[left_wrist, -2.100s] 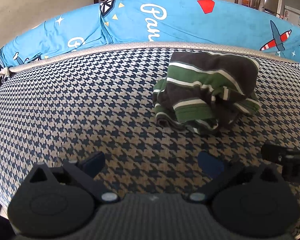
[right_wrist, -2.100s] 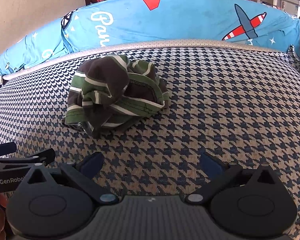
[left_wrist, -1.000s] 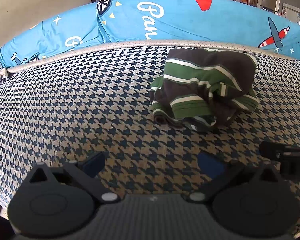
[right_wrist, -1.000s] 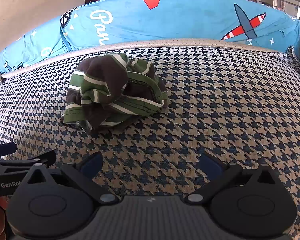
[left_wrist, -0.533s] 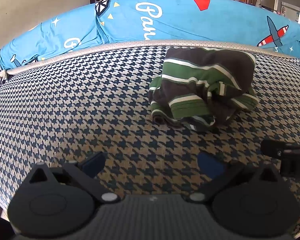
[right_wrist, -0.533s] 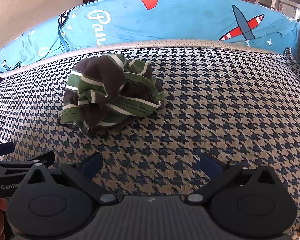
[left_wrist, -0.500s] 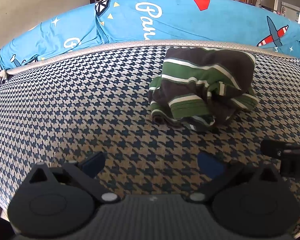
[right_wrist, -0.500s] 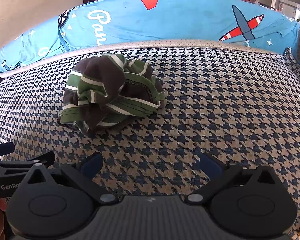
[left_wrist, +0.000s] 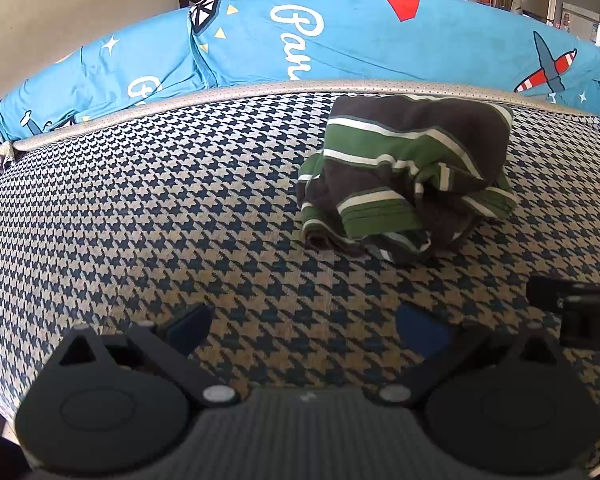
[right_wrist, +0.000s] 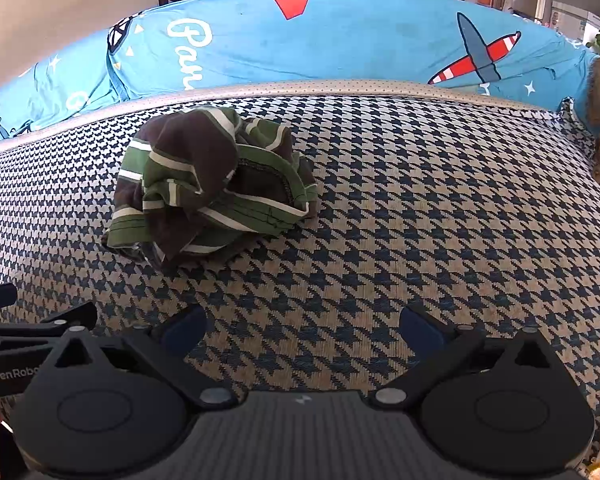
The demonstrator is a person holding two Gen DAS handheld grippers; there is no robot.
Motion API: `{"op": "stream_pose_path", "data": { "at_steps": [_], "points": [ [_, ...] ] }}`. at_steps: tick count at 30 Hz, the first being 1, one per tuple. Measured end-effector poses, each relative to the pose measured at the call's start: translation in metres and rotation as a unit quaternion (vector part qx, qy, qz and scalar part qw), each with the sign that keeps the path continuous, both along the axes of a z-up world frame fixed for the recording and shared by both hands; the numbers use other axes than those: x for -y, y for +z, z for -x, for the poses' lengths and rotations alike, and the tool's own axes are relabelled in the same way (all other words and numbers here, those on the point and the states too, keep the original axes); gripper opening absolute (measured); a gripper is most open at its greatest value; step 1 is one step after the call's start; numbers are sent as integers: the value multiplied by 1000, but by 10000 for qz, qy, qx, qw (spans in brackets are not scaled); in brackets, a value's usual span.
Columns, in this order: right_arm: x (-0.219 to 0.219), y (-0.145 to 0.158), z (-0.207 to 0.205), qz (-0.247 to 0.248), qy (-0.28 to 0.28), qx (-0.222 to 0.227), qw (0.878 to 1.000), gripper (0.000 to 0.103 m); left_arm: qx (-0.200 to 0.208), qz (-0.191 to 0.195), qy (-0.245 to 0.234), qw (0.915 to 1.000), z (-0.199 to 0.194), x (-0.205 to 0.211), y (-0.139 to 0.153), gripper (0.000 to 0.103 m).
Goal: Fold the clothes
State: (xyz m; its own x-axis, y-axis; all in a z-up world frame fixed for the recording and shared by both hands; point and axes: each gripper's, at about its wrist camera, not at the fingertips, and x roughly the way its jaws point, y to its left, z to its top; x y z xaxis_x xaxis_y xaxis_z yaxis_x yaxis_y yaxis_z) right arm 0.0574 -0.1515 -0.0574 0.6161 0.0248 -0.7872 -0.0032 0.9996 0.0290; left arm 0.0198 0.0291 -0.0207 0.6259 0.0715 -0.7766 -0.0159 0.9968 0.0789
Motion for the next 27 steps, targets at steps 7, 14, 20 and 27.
{"op": "stream_pose_path", "data": {
  "at_steps": [7, 14, 20, 27],
  "points": [
    [1, 4, -1, 113, -89, 79, 9999, 103, 50, 15, 41, 10000, -1, -1, 1, 103],
    [8, 10, -1, -239, -87, 293, 9992, 103, 74, 46, 218, 9997, -7, -9, 2, 103],
    [7, 19, -3, -573, 294, 582, 9962, 103, 139, 61, 290, 9995, -16, -15, 8, 103],
    [6, 25, -22, -1127, 771, 717, 9880, 103, 129, 182, 182, 9996, -34, -18, 18, 103]
  ]
}}
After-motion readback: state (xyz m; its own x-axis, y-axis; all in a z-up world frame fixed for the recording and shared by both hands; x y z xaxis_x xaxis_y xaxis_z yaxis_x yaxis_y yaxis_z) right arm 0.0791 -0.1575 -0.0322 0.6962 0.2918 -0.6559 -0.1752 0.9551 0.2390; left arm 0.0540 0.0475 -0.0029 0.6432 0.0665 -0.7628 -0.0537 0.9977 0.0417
